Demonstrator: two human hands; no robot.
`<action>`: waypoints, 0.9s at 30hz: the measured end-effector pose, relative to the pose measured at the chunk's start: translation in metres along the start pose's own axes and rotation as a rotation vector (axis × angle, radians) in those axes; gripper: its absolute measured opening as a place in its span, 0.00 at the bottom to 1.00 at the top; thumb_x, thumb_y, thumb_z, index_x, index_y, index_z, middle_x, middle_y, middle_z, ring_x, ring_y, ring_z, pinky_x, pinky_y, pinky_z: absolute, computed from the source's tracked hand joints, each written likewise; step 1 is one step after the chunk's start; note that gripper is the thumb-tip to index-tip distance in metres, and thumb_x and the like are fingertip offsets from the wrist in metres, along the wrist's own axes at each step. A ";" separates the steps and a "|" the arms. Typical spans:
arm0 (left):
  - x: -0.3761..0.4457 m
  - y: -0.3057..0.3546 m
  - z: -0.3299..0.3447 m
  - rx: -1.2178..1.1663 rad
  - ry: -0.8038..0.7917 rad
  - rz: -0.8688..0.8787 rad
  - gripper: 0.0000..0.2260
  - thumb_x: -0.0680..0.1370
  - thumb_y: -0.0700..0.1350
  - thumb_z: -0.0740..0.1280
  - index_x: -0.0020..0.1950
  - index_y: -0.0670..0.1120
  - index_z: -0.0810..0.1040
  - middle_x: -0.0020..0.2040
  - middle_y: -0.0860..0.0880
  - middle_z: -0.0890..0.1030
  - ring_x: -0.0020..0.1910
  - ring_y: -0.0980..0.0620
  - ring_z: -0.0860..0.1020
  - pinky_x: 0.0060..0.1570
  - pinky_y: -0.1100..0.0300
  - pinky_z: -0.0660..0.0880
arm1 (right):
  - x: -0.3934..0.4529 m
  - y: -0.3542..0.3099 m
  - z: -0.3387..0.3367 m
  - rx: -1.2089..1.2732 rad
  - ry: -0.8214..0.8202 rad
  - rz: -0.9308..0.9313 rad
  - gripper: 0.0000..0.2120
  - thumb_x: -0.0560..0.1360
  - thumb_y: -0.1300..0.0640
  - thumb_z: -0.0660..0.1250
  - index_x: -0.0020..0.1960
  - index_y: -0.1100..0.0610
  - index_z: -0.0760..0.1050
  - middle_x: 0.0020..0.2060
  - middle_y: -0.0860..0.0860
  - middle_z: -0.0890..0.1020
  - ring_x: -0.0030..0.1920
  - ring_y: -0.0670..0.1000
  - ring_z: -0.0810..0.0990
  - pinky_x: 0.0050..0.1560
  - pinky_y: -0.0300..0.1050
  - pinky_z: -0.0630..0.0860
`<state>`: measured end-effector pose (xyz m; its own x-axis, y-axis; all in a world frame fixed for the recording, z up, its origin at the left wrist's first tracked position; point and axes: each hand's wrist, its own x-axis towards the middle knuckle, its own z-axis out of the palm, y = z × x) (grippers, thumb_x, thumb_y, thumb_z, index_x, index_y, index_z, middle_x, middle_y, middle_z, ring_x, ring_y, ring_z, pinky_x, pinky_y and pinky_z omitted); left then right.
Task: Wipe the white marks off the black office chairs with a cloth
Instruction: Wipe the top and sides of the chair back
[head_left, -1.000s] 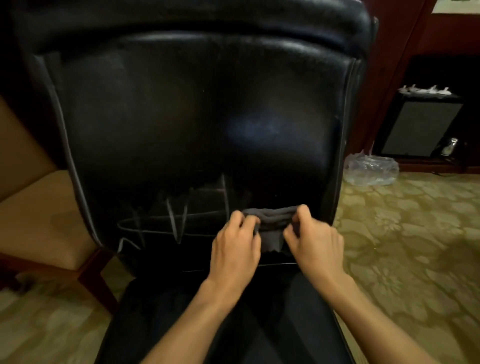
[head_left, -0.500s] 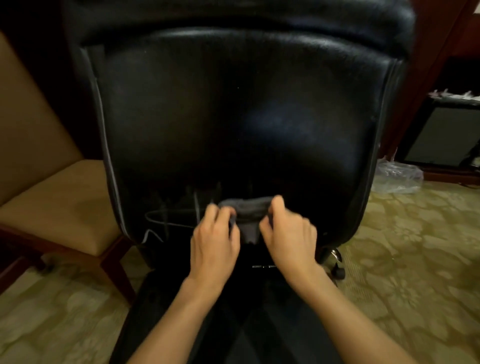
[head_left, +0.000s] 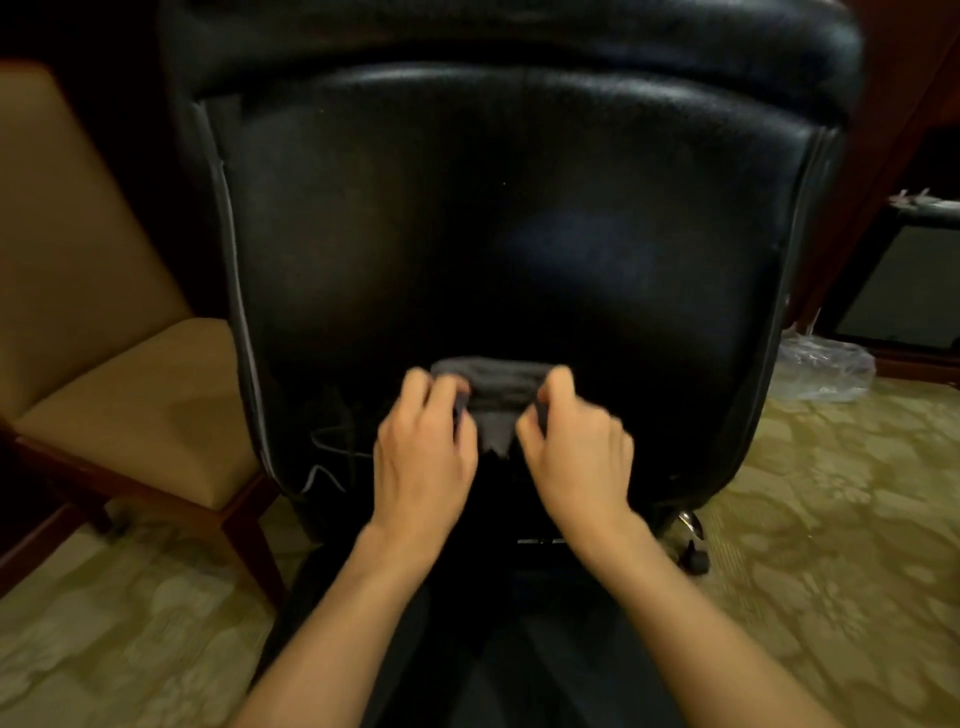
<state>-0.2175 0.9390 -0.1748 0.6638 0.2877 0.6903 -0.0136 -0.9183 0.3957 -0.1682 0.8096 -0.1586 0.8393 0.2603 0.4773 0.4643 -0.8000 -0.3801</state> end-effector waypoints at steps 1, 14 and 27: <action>-0.016 -0.008 0.001 0.008 -0.035 -0.013 0.10 0.73 0.37 0.71 0.54 0.42 0.79 0.48 0.43 0.75 0.43 0.39 0.80 0.40 0.49 0.77 | -0.009 0.001 0.009 -0.025 -0.065 -0.024 0.11 0.80 0.49 0.60 0.58 0.54 0.68 0.46 0.56 0.83 0.47 0.64 0.82 0.42 0.52 0.73; 0.055 -0.055 -0.103 0.070 0.240 -0.023 0.09 0.75 0.39 0.67 0.54 0.44 0.80 0.49 0.43 0.76 0.45 0.42 0.78 0.46 0.50 0.73 | 0.048 -0.114 -0.014 0.207 0.113 -0.165 0.10 0.77 0.52 0.65 0.55 0.54 0.70 0.40 0.59 0.79 0.45 0.66 0.80 0.40 0.52 0.69; -0.011 -0.086 -0.118 -0.005 0.274 -0.066 0.09 0.77 0.41 0.66 0.54 0.43 0.82 0.47 0.44 0.78 0.43 0.48 0.77 0.45 0.57 0.74 | 0.000 -0.121 0.017 0.428 0.156 -0.322 0.07 0.74 0.54 0.66 0.46 0.57 0.71 0.30 0.56 0.79 0.32 0.62 0.80 0.31 0.52 0.74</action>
<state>-0.3118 1.0472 -0.1450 0.4362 0.4104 0.8008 0.0191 -0.8940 0.4477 -0.2197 0.9154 -0.1267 0.5994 0.3457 0.7220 0.7910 -0.3940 -0.4680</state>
